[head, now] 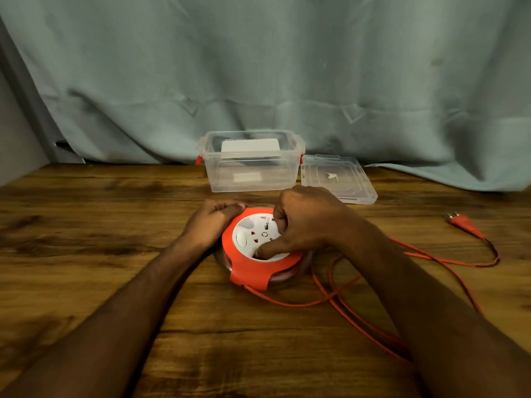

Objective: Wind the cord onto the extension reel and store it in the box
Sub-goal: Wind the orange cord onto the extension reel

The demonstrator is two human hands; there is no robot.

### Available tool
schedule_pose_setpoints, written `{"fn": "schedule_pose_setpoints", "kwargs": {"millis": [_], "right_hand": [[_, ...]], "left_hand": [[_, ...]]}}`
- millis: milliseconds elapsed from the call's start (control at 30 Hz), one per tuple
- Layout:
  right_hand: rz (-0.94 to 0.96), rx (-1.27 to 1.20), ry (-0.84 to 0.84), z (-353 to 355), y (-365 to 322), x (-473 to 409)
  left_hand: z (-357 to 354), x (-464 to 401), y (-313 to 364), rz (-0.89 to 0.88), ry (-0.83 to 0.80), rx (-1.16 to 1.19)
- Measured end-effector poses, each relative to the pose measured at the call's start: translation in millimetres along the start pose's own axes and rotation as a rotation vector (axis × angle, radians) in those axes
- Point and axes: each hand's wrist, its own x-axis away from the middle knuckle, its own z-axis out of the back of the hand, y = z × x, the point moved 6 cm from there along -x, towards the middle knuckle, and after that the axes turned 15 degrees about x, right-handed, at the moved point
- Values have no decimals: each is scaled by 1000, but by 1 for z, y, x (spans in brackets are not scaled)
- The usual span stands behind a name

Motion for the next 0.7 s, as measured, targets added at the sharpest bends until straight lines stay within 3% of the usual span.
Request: {"fn": "schedule_pose_setpoints", "kwargs": {"millis": [400,500,700], "right_hand": [[49,18,96,5,-7,-2],[41,-109,38,7,10,0],[98,-136,-53,8,12,3]], "left_hand": [[-1,2,5,-39,-35,-37],[-2,1,5,-39,-43,-23],[-2,3,2,-16,-51,-49]]}}
